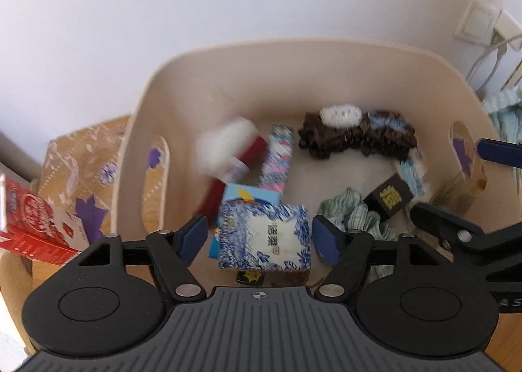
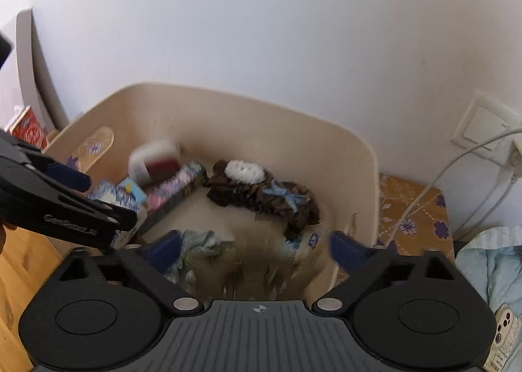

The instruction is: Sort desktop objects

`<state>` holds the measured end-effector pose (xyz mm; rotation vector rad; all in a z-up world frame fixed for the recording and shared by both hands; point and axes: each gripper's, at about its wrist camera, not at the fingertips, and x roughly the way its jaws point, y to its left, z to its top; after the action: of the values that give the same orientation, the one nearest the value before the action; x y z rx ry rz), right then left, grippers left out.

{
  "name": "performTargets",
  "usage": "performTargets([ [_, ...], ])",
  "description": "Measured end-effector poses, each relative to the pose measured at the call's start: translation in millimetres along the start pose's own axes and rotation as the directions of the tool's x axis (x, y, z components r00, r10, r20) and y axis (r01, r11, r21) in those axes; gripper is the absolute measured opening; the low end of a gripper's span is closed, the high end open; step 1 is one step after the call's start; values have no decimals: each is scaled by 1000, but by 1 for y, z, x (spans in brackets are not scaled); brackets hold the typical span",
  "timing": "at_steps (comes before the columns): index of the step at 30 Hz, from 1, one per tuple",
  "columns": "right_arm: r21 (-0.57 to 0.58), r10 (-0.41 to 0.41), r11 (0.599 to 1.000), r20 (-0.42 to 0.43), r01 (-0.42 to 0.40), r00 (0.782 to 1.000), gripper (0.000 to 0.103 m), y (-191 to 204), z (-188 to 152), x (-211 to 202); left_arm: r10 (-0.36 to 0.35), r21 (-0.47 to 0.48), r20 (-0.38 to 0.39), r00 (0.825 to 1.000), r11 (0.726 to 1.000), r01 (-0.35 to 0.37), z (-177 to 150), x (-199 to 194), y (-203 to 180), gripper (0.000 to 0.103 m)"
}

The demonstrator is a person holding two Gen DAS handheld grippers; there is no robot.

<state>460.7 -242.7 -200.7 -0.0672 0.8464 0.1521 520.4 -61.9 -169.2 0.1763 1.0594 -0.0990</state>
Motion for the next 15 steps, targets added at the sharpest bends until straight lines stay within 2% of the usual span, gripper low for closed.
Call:
performTargets([
  [4, 40, 42, 998, 18, -43, 999, 103, -8, 1, -12, -7, -31, 44, 999, 999, 8, -1, -18, 4, 80],
  [15, 58, 44, 997, 42, -46, 998, 103, -8, 6, -46, 3, -86, 82, 997, 996, 4, -10, -66, 13, 80],
])
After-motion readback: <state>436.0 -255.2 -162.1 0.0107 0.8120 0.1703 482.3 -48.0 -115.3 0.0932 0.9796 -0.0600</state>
